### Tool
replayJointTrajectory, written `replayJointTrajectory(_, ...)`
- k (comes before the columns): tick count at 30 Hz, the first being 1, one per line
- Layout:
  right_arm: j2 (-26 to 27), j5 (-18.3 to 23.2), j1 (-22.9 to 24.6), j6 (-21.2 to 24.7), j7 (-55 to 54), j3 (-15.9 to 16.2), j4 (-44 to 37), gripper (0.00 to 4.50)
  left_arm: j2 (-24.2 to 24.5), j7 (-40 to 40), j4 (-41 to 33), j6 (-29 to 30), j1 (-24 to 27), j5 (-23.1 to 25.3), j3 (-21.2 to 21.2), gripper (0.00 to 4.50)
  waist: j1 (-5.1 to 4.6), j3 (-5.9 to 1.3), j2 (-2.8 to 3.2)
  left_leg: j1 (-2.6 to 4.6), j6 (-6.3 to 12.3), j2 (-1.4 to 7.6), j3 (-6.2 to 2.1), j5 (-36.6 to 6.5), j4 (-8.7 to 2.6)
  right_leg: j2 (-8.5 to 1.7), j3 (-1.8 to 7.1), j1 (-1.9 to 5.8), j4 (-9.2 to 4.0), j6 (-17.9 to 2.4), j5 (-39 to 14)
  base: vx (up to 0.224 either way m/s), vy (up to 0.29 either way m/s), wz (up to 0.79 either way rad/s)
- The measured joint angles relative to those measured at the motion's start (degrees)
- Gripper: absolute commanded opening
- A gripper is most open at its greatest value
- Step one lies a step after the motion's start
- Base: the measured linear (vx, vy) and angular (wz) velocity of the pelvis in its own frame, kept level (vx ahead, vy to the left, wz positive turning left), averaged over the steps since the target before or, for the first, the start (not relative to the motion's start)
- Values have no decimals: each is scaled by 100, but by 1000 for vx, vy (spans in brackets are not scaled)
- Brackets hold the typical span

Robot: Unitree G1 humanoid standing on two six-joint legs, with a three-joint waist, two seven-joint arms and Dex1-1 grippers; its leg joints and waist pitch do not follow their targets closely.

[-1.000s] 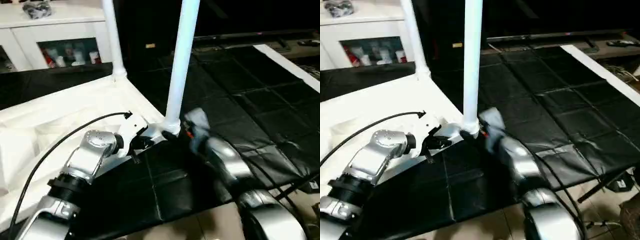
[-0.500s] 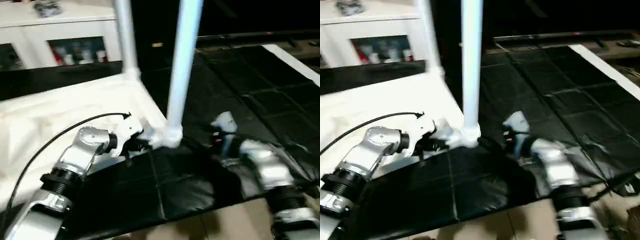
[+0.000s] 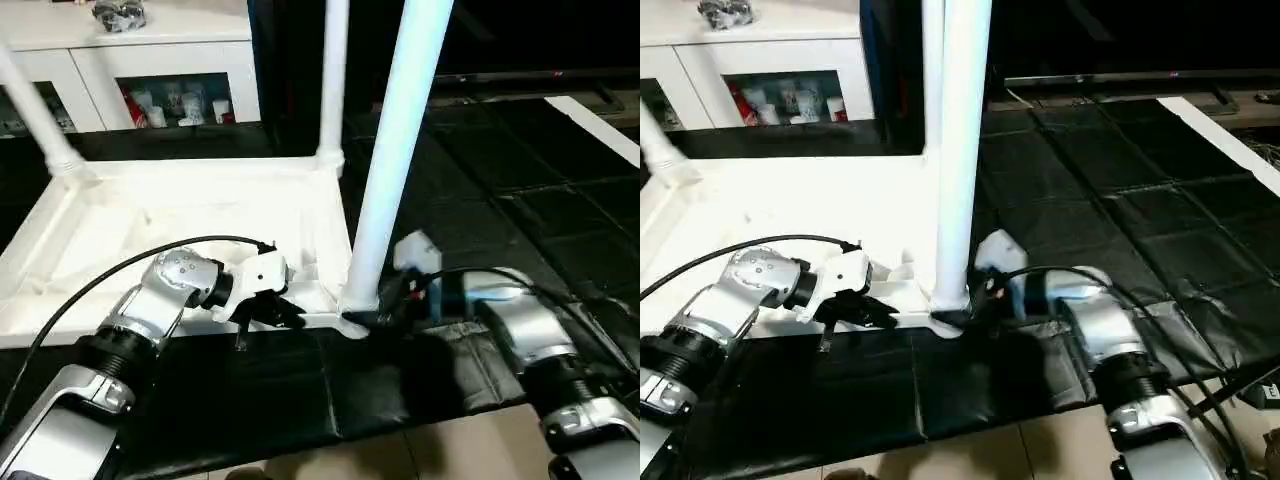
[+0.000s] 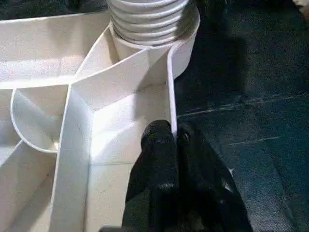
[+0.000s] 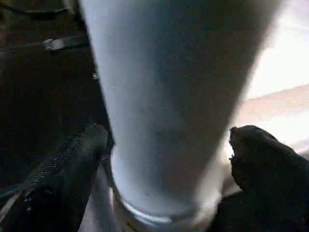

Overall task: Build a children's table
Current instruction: Rotate leg to tighten

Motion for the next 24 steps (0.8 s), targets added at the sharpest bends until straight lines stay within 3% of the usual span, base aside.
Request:
replayJointTrajectory(16,47,2,-193,32,417,84,327,297,39,-134,98,-206,-43,13,-60,0,-3,0,0,-1,0,3,-1,0,25,-1,2,2,16,0,0,0,0,0)
replayJointTrajectory(24,69,4,-226,63,460,73,391,278,28,-138,119,-162,-46,-1,-43,0,-4,-2,3,0,0,4,-1,0,27,-1,2,3,19,0,0,0,0,0)
